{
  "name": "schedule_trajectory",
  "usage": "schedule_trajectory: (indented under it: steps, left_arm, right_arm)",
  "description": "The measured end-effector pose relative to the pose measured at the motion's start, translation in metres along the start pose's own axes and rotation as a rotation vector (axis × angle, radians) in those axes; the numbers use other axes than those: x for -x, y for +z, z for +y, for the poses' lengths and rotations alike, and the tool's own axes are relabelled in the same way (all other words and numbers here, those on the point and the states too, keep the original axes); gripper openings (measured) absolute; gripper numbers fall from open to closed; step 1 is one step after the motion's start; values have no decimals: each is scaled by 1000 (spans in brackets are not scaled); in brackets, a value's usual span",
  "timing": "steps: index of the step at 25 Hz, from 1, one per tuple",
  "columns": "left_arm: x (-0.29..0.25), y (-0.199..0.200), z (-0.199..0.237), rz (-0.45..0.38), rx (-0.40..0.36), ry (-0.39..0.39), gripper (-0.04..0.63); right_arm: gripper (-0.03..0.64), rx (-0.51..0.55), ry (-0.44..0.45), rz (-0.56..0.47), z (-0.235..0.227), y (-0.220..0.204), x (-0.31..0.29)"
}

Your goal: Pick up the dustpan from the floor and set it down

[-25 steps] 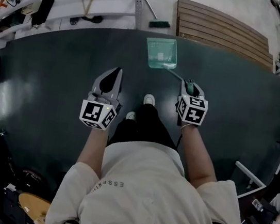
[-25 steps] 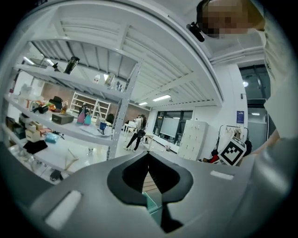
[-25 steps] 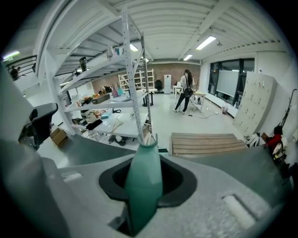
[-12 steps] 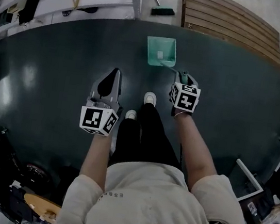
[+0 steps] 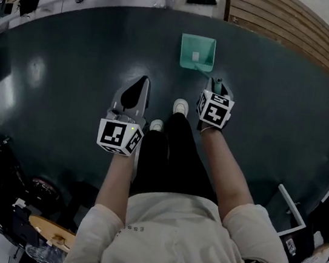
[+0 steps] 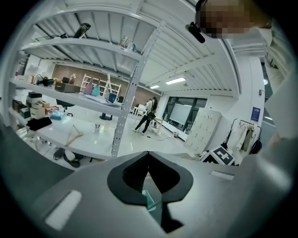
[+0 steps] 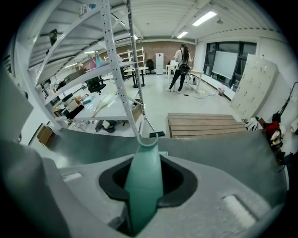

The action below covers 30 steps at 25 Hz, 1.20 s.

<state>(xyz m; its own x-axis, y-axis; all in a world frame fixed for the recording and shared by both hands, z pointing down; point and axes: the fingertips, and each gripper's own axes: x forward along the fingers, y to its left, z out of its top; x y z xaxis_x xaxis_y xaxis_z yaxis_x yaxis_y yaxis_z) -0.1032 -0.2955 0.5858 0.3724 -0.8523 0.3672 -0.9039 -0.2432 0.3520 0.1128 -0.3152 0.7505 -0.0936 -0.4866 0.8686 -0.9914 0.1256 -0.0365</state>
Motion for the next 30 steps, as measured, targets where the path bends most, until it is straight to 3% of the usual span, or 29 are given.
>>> schedule_trajectory:
  steps: [3, 6, 7, 15, 19, 25, 30]
  left_arm:
    - [1, -8, 0, 7, 20, 17, 9]
    - [3, -11, -3, 6, 37, 27, 9]
    - [4, -11, -6, 4, 40, 23, 9]
    - [38, 17, -41, -14, -9, -75, 9]
    - [73, 55, -65, -54, -74, -101, 9]
    - [132, 110, -107, -157, -193, -145, 8]
    - [177, 108, -141, -183, -248, -225, 8]
  right_arm:
    - [108, -44, -1, -1, 0, -4, 0]
    - [261, -88, 27, 14, 3, -7, 1]
    - [275, -92, 37, 11, 4, -6, 5]
    - [273, -62, 138, -161, 21, 29, 100]
    - [197, 22, 153, -334, 30, 58, 184]
    - [-8, 139, 69, -622, 40, 76, 306]
    - [-8, 125, 107, -673, 55, 35, 360]
